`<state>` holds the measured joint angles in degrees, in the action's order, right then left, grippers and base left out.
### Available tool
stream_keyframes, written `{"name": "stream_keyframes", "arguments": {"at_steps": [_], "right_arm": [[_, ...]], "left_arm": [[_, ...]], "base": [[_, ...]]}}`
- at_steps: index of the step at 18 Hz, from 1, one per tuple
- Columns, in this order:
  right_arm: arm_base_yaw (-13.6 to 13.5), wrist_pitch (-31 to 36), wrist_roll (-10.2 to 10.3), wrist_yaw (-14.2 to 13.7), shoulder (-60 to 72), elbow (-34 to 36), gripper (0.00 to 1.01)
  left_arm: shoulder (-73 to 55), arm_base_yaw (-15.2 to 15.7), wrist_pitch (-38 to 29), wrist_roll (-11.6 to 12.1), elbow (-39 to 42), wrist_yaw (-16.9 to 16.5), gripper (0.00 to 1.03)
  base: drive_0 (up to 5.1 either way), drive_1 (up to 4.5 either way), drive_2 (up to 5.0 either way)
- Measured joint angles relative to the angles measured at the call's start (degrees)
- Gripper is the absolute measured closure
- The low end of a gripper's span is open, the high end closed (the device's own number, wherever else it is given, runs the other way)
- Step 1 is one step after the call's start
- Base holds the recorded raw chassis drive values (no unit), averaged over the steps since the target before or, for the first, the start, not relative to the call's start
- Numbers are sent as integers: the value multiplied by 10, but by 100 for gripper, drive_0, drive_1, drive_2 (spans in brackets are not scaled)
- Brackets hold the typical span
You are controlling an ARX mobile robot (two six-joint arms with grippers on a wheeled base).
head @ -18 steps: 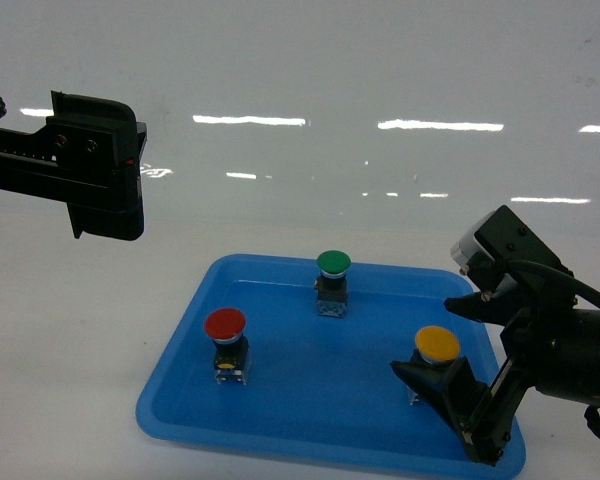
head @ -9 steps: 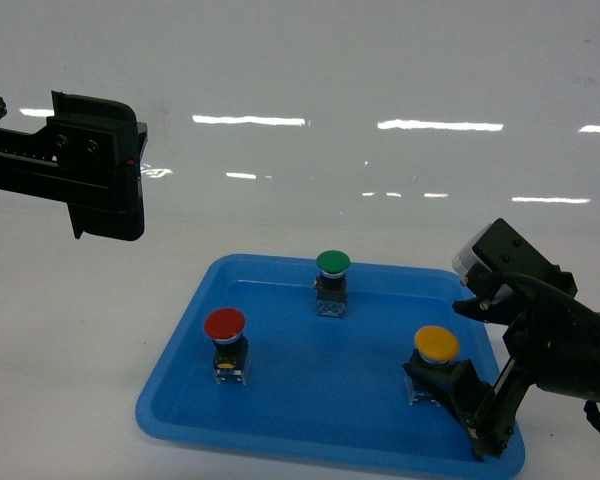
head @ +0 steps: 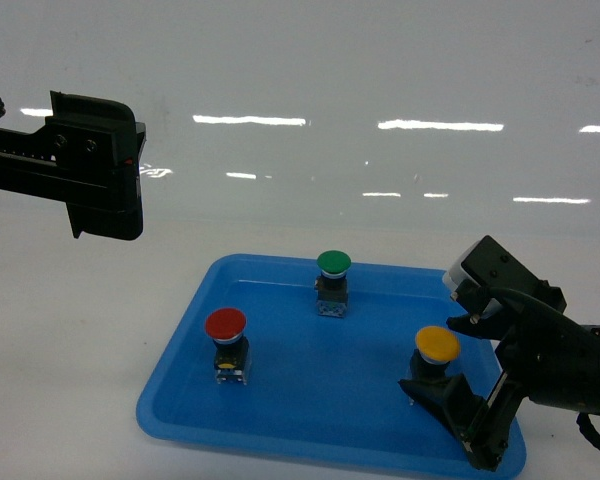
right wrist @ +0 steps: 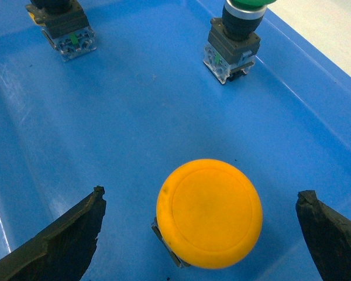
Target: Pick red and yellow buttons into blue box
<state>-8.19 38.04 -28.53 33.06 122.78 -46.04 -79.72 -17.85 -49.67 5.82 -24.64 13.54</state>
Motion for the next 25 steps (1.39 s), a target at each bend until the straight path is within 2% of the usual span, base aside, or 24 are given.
{"name": "stream_keyframes", "arguments": {"at_steps": [3,13,20,23,25], "right_arm": [[-1,-4,3,13,0,-8,3],[-12,-10,5,28,14,-10,3],[-16,-16,4,28,20,-13,3],[-19,-6,-1,9,28,-15,3],[-19,-7,-1,9,29,-15,3]], "left_arm": [[0,0,0,0,0,0,5],[0,0,0,0,0,0,5],[0,0,0,0,0,0,5],[0,0,0,0,0,0,5],[0,0,0,0,0,0,5]], "base": [[0,0,0],[0,0,0],[0,0,0],[0,0,0],[0,0,0]]}}
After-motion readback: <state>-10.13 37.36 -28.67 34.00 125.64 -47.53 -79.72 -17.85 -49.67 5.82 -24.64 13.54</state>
